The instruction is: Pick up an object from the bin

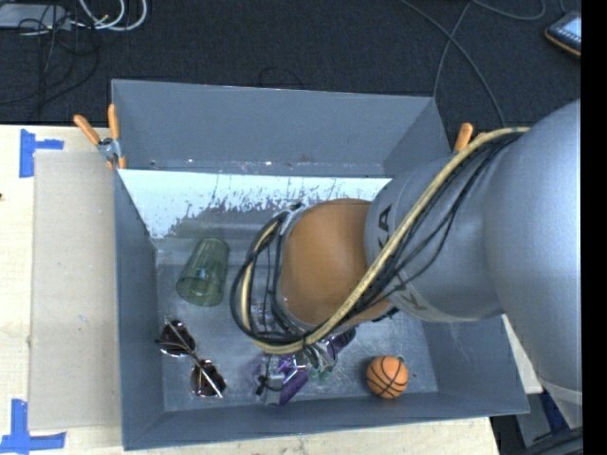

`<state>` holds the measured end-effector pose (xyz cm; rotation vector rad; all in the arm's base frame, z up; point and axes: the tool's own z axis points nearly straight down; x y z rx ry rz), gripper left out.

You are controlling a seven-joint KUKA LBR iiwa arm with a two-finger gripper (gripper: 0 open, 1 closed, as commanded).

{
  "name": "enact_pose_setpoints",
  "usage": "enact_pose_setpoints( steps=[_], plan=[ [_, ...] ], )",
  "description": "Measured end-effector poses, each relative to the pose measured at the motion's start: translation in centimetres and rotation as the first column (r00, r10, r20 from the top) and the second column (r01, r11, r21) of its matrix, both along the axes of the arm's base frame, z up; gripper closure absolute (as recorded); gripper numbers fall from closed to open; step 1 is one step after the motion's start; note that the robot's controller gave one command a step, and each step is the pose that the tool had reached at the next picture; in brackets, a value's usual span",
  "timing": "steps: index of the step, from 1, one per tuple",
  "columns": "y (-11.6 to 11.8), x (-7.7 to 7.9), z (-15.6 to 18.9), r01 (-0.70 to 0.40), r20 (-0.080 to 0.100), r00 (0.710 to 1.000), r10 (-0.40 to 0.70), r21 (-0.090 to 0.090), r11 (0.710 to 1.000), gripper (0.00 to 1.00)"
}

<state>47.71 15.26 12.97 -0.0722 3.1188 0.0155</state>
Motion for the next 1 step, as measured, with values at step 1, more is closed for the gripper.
enact_pose_setpoints(
  steps=[1],
  plan=[
    [-1.18,-0.13,1.97,-0.056,0.004,0.998,0.056,-0.002,0.998,0.0]
  ],
)
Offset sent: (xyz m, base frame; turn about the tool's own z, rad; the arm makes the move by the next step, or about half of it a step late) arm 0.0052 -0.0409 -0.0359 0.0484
